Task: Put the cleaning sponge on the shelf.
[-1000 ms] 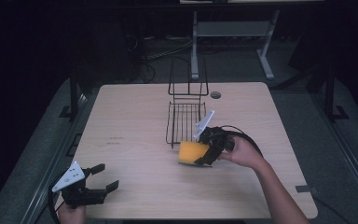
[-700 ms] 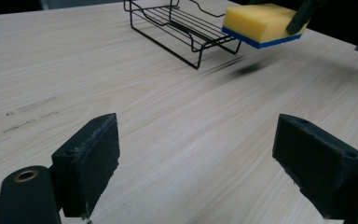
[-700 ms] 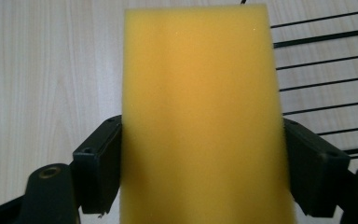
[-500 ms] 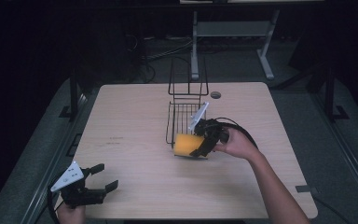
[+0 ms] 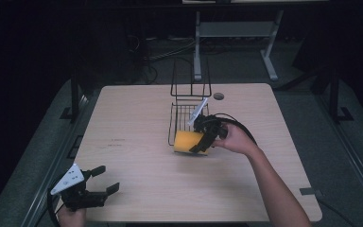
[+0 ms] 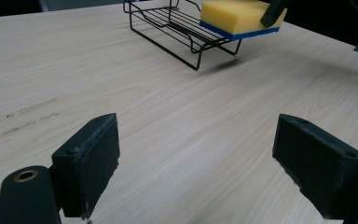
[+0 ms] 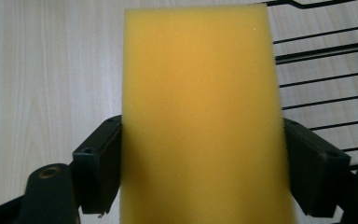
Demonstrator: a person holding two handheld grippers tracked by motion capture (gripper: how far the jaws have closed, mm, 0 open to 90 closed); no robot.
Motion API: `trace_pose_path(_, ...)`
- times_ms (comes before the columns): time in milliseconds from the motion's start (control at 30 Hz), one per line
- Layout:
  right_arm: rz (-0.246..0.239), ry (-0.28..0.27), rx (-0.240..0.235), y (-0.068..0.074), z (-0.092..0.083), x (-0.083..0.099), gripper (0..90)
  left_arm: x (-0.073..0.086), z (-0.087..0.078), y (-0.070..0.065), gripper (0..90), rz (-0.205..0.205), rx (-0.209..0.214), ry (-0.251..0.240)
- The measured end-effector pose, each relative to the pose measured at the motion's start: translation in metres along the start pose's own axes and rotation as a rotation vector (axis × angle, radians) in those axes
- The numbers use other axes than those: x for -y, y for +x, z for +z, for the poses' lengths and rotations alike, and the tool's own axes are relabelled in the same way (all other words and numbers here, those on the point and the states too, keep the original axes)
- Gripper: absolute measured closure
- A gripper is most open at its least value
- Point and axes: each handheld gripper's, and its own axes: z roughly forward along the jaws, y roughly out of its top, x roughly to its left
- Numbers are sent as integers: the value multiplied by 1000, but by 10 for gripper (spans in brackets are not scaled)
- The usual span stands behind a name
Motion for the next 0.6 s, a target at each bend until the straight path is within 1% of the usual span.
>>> trace_pose_path(33, 0, -3, 1, -1, 0, -1, 221, 0, 0, 0, 140, 0, -1, 0)
trace_pose_path(67, -5, 7, -11, -3, 0, -2, 222, 0, 0, 0, 140, -1, -1, 0)
trace_pose_path(300, -5, 17, -6, -9, 2, -5, 221, 0, -1, 0, 140, -1, -2, -2)
trace_pose_path(367, 4, 14, -7, -10, 2, -6, 221, 0, -1, 0, 141, 0, -2, -2)
trace_pose_path(433, 0, 4, -9, -11, 2, -6, 221, 0, -1, 0, 140, 0, -1, -2)
trace_pose_path(600, 16, 4, -13, -16, 4, -4, 221, 0, -1, 0, 140, 0, -1, -2)
